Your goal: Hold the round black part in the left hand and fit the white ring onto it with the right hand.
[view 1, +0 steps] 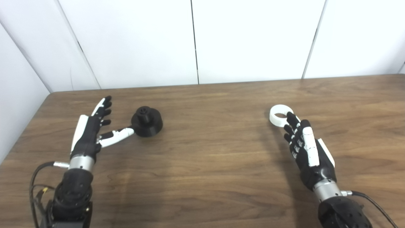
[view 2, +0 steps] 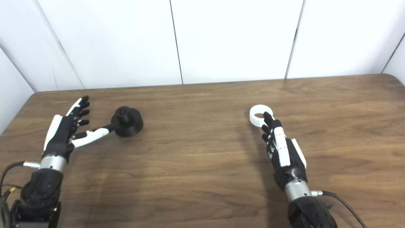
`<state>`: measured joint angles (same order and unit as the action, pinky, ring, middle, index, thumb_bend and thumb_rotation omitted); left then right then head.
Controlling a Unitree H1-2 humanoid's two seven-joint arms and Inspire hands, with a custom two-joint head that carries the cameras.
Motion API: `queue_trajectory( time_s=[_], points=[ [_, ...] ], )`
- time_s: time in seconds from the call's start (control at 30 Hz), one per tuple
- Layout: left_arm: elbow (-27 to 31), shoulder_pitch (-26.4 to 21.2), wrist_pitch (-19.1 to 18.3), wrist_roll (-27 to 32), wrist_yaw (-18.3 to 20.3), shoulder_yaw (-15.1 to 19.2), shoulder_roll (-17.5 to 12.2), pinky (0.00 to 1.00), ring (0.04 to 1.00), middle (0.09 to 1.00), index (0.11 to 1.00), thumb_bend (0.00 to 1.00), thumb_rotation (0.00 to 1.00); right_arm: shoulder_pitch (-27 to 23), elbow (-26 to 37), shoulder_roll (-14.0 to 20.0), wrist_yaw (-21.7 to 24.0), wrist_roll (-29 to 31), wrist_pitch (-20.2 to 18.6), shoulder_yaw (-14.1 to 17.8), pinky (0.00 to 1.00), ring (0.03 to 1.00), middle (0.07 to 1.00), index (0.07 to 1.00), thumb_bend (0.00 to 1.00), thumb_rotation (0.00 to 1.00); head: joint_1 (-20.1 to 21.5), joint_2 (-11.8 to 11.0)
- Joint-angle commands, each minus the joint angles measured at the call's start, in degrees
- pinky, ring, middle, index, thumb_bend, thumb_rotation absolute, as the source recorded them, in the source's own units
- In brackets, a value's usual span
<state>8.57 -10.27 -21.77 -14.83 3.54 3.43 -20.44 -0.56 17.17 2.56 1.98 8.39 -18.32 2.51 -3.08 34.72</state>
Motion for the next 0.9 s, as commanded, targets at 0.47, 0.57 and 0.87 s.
queue_trajectory(
  time_s=[0.47,0.57,0.87],
  points=[
    [-4.3,-7.17,0.94,-6.43,4.89,-4.94,-10.04,0.96,1.0,0.994,0.973,1.0,0.29,-1.07,1.49,-0.34,-0.05,-0.33,1.72,-0.15,1.0,0.966,0.963,0.935,0.54,1.0,0.05,-0.08],
    [-5.12,-7.57,2.1,-7.23,5.19,-5.76,-10.68,0.99,1.0,1.0,0.983,1.0,0.28,-0.98,1.32,-0.28,0.0,-0.39,1.84,-0.14,1.0,0.967,0.961,0.934,0.54,1.0,0.04,-0.15],
    [-8.5,-9.69,6.7,-13.32,4.75,-9.19,-13.65,1.0,1.0,1.0,0.958,1.0,0.28,-0.65,1.04,-0.53,-0.08,-0.6,2.06,-0.14,1.0,0.96,0.954,0.934,0.55,1.0,0.17,-0.35]
  ],
)
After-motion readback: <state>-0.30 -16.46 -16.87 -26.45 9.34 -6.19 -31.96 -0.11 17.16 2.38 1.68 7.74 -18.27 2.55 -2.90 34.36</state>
